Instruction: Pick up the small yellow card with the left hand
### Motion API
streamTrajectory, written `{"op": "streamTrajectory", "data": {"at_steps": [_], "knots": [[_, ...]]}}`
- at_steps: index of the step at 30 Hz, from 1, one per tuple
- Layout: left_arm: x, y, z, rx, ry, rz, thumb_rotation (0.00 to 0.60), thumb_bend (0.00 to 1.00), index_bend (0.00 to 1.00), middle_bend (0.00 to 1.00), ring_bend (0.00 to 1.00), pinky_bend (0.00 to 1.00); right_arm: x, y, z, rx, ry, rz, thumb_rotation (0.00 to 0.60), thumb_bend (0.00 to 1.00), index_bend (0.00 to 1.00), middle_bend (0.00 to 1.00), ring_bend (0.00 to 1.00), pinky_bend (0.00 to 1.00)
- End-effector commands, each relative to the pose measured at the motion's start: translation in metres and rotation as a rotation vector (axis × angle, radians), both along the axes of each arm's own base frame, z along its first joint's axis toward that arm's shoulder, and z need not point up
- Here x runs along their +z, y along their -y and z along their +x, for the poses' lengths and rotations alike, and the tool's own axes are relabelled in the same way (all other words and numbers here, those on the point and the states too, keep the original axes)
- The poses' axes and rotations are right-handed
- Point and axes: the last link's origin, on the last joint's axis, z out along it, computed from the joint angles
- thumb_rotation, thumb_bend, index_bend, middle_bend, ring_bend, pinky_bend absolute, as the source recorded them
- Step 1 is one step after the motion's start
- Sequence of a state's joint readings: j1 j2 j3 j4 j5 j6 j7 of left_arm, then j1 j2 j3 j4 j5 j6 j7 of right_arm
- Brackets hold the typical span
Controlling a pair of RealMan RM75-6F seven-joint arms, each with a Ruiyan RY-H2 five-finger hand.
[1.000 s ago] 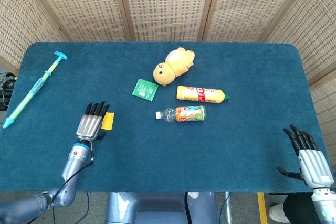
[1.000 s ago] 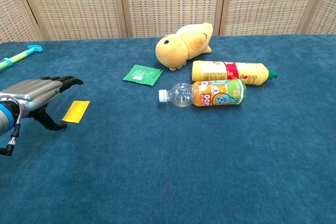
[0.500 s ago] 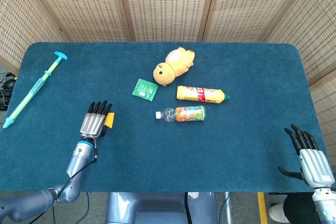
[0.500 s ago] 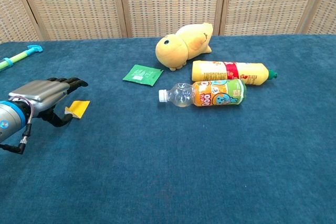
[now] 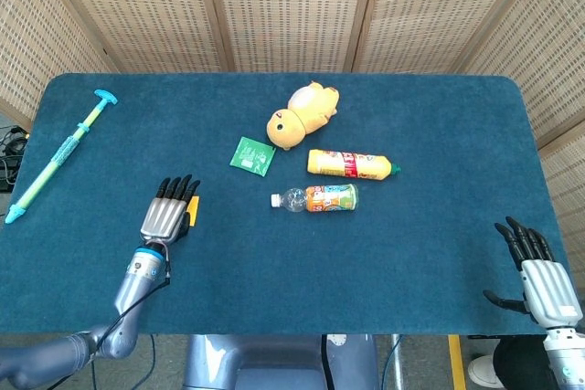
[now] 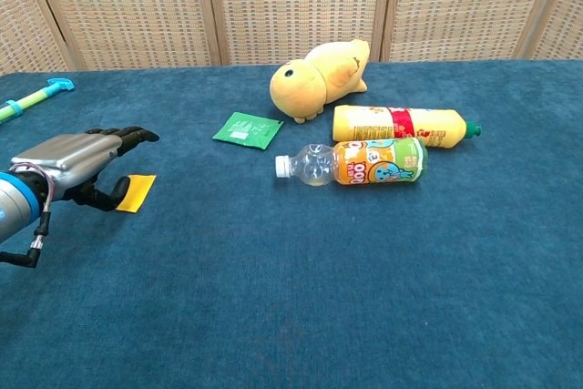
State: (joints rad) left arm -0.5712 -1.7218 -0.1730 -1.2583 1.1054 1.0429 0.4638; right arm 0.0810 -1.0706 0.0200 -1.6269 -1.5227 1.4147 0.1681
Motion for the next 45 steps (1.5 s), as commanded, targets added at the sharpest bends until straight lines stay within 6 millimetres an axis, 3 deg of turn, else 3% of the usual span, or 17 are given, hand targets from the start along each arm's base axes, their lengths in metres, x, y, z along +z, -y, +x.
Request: {"op": "streamTrajectory", "data": {"at_steps": [1, 6, 10, 20, 45], "knots": [[0.008, 0.006, -0.003, 0.0, 0.021, -0.012, 0.6, 0.5, 0.0, 0.0, 0.0, 0.0, 0.0, 0.0, 0.0, 0.0, 0.0, -0.001, 0.6, 0.0, 0.0, 0.0, 0.0, 0.0], [0.016, 0.01, -0.008, -0.011, 0.02, 0.016, 0.6, 0.4, 0.07, 0.0, 0.0, 0.0, 0.0, 0.0, 0.001, 0.003, -0.003, 0.0, 0.6, 0.0, 0.0, 0.0, 0.0, 0.0], [0.016, 0.01, -0.017, -0.001, 0.013, 0.038, 0.6, 0.39, 0.16, 0.0, 0.0, 0.0, -0.001, -0.001, 0.002, 0.004, -0.005, 0.0, 0.6, 0.0, 0.0, 0.0, 0.0, 0.0], [0.005, 0.011, -0.022, -0.006, -0.01, 0.042, 0.6, 0.34, 0.24, 0.0, 0.0, 0.0, -0.001, 0.0, 0.001, 0.003, -0.005, -0.001, 0.6, 0.0, 0.0, 0.0, 0.0, 0.0], [-0.02, 0.005, -0.01, -0.046, -0.081, 0.076, 0.6, 0.35, 0.3, 0.0, 0.0, 0.0, -0.002, 0.0, 0.001, -0.001, -0.009, 0.002, 0.6, 0.0, 0.0, 0.0, 0.0, 0.0]]}}
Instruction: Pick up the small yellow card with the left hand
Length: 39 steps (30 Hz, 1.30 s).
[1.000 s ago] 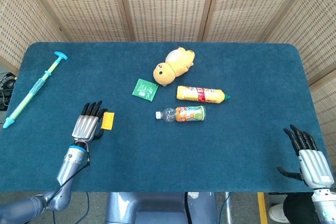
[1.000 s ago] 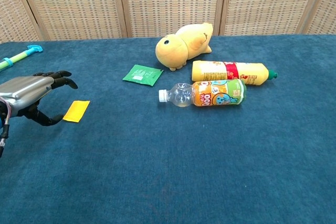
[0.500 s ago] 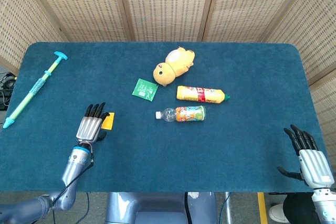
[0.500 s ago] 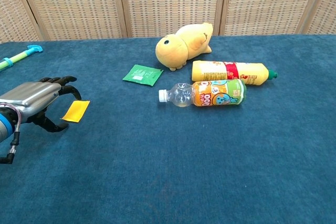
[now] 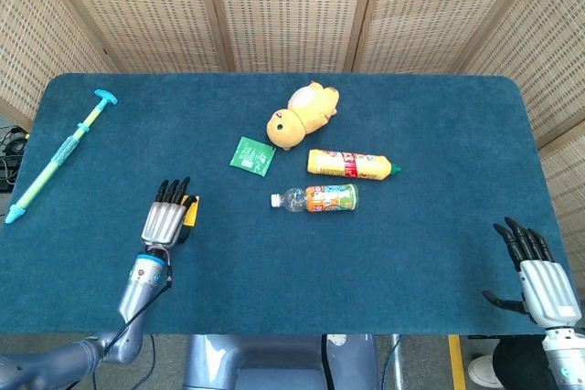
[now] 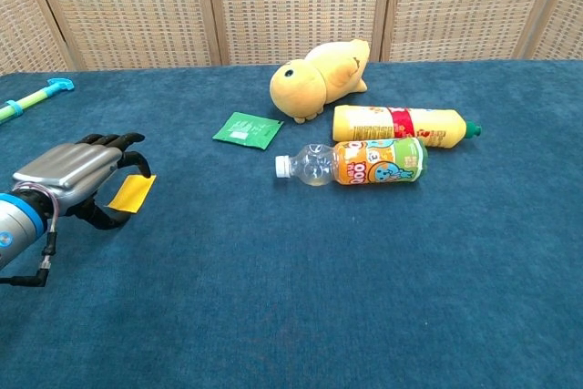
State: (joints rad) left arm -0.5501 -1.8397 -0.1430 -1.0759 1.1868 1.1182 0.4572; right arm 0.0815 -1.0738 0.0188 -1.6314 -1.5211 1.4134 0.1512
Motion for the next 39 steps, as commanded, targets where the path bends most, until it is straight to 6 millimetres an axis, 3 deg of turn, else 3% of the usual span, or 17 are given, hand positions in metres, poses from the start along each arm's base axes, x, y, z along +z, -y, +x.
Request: {"op": "streamTrajectory", "data": {"at_steps": [1, 17, 27, 39], "knots": [[-0.002, -0.0001, 0.001, -0.004, -0.004, 0.007, 0.6, 0.36, 0.31, 0.0, 0.0, 0.0, 0.0001, -0.0001, -0.0001, -0.001, 0.0, -0.001, 0.6, 0.0, 0.0, 0.0, 0.0, 0.0], [-0.0019, -0.0012, -0.004, 0.014, 0.01, 0.024, 0.6, 0.36, 0.53, 0.0, 0.0, 0.0, -0.0011, -0.0003, 0.0008, 0.001, -0.004, 0.004, 0.6, 0.0, 0.0, 0.0, 0.0, 0.0], [-0.0034, -0.0029, -0.0064, 0.025, 0.005, 0.026, 0.6, 0.38, 0.56, 0.0, 0.0, 0.0, -0.0017, -0.0002, 0.0008, 0.0, -0.006, 0.006, 0.6, 0.0, 0.0, 0.0, 0.0, 0.0], [-0.0028, -0.0039, -0.0085, 0.03, 0.023, 0.017, 0.6, 0.53, 0.54, 0.0, 0.0, 0.0, -0.0023, 0.0002, 0.001, 0.001, -0.008, 0.006, 0.6, 0.0, 0.0, 0.0, 0.0, 0.0]]}}
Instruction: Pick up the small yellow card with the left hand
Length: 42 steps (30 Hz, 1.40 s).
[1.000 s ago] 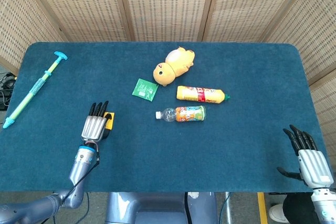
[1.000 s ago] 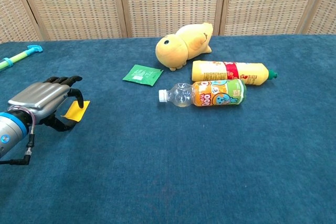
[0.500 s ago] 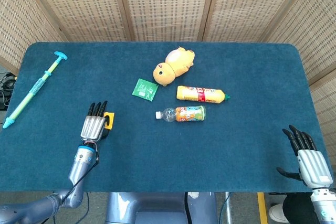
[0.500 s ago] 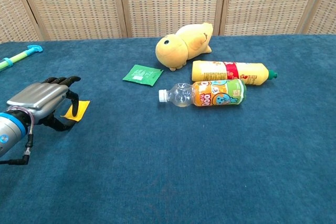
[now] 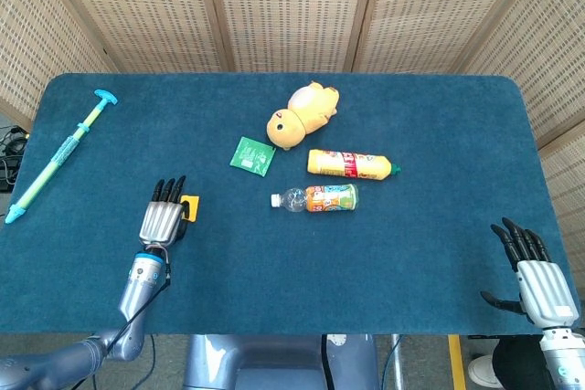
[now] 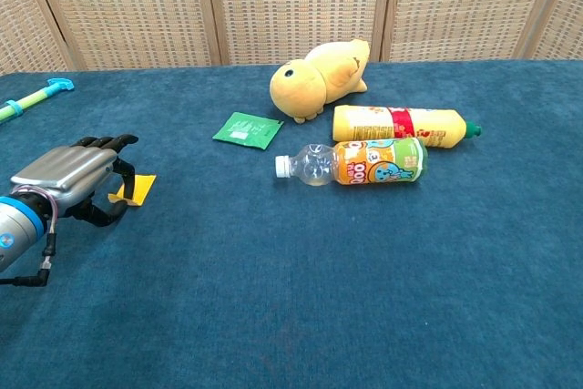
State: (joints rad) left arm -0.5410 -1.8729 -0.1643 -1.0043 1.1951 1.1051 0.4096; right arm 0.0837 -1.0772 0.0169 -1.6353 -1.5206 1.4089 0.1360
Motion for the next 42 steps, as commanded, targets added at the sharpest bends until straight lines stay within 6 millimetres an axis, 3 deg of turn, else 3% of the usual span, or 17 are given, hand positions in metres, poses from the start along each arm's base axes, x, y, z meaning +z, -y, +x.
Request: {"op": "streamTrajectory", "data": {"at_steps": [1, 5, 18, 29, 42], "knots": [[0.001, 0.0, 0.0, -0.002, 0.003, -0.001, 0.6, 0.54, 0.54, 0.0, 0.0, 0.0, 0.0, 0.0, 0.0, 0.001, 0.001, -0.001, 0.6, 0.0, 0.0, 0.0, 0.0, 0.0], [0.002, -0.001, 0.0, -0.002, 0.009, -0.001, 0.6, 0.57, 0.53, 0.0, 0.0, 0.0, 0.0, 0.0, 0.0, 0.001, 0.0, 0.0, 0.6, 0.0, 0.0, 0.0, 0.0, 0.0], [0.005, -0.009, -0.003, 0.027, 0.024, 0.006, 0.6, 0.54, 0.53, 0.0, 0.0, 0.0, -0.002, 0.001, 0.0, -0.001, -0.006, 0.007, 0.6, 0.0, 0.0, 0.0, 0.0, 0.0], [0.006, -0.011, -0.002, 0.038, 0.056, 0.011, 0.6, 0.52, 0.66, 0.0, 0.0, 0.0, -0.002, 0.001, 0.0, -0.002, -0.008, 0.007, 0.6, 0.0, 0.0, 0.0, 0.0, 0.0], [0.01, -0.019, 0.003, 0.062, 0.099, 0.009, 0.6, 0.52, 0.69, 0.0, 0.0, 0.0, -0.002, 0.001, 0.0, -0.002, -0.007, 0.005, 0.6, 0.0, 0.0, 0.0, 0.0, 0.0]]}}
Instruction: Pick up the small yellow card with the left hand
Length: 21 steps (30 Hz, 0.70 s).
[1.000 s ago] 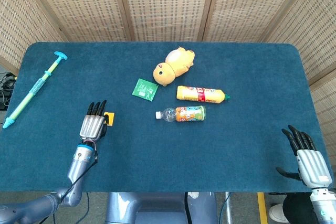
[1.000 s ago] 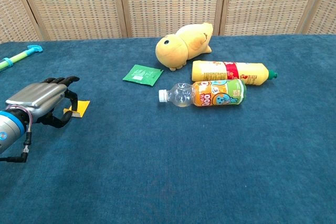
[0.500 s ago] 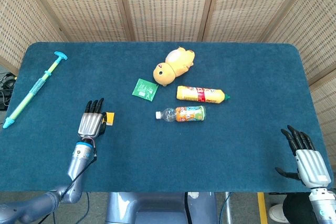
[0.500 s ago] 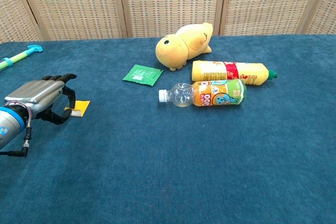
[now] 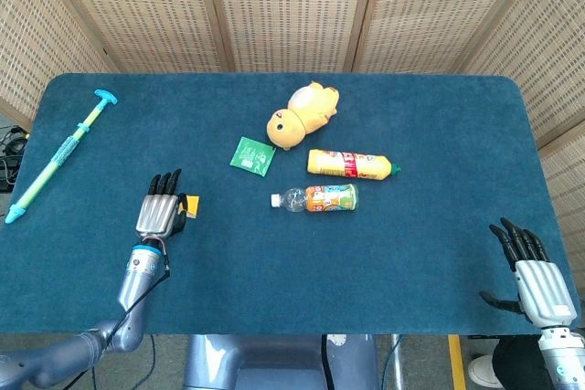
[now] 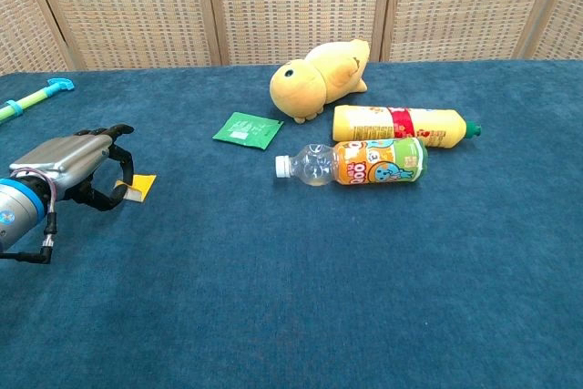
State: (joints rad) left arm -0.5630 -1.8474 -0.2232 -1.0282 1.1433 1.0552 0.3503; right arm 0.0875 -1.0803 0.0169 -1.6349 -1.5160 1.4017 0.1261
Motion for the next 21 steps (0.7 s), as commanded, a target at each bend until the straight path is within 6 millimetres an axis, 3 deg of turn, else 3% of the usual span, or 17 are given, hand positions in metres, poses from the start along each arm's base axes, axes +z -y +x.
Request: {"op": "streamTrajectory", "data": {"at_steps": [1, 12, 21], "knots": [[0.001, -0.004, 0.001, 0.002, 0.0, 0.002, 0.6, 0.52, 0.69, 0.0, 0.0, 0.0, 0.0, 0.0, 0.0, -0.001, -0.001, 0.0, 0.6, 0.0, 0.0, 0.0, 0.0, 0.0], [0.011, -0.043, 0.011, 0.042, 0.019, 0.024, 0.6, 0.48, 0.7, 0.0, 0.0, 0.0, -0.004, 0.005, -0.004, -0.023, -0.01, 0.011, 0.6, 0.0, 0.0, 0.0, 0.0, 0.0], [0.045, -0.084, 0.019, 0.07, 0.047, 0.131, 0.6, 0.48, 0.71, 0.0, 0.0, 0.0, -0.007, 0.01, -0.008, -0.038, -0.016, 0.02, 0.6, 0.0, 0.0, 0.0, 0.0, 0.0]]}}
